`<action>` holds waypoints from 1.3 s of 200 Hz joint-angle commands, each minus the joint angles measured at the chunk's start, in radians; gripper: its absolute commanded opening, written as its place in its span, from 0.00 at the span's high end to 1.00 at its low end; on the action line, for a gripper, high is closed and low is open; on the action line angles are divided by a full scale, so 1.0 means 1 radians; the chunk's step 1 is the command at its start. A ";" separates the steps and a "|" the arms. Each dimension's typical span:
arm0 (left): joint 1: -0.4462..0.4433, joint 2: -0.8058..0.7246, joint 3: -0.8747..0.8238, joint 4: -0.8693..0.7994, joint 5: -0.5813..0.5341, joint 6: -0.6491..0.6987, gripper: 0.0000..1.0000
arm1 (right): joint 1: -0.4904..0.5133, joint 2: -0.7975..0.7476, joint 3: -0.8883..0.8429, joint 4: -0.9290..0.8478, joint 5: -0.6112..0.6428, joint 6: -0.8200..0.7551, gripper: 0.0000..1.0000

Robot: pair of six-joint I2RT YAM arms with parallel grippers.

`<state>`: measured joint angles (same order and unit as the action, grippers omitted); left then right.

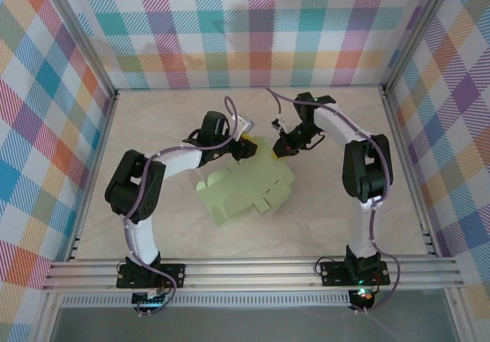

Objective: Fold the paper box

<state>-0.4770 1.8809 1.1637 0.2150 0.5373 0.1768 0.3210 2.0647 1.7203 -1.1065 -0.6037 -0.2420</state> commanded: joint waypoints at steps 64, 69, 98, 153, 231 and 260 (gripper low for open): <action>-0.031 -0.020 0.027 0.015 -0.045 0.028 0.96 | 0.011 -0.036 0.002 -0.012 -0.030 -0.019 1.00; -0.033 -0.021 0.025 0.016 -0.041 0.029 0.98 | 0.011 -0.034 0.002 -0.010 -0.031 -0.017 1.00; -0.056 -0.029 0.028 0.009 -0.047 0.044 1.00 | 0.013 -0.029 0.007 -0.004 -0.038 0.002 1.00; -0.248 -0.071 -0.056 0.126 -0.523 0.143 1.00 | 0.015 -0.024 0.009 0.012 -0.046 0.036 1.00; -0.333 -0.054 -0.081 0.207 -0.703 0.199 1.00 | 0.015 -0.025 0.005 0.023 -0.055 0.043 1.00; -0.268 -0.081 -0.073 0.166 -0.522 0.062 0.73 | 0.012 -0.047 -0.016 0.038 -0.031 0.030 1.00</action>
<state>-0.7666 1.8557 1.0756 0.3443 -0.1772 0.3351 0.3218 2.0644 1.7203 -1.1370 -0.6025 -0.1947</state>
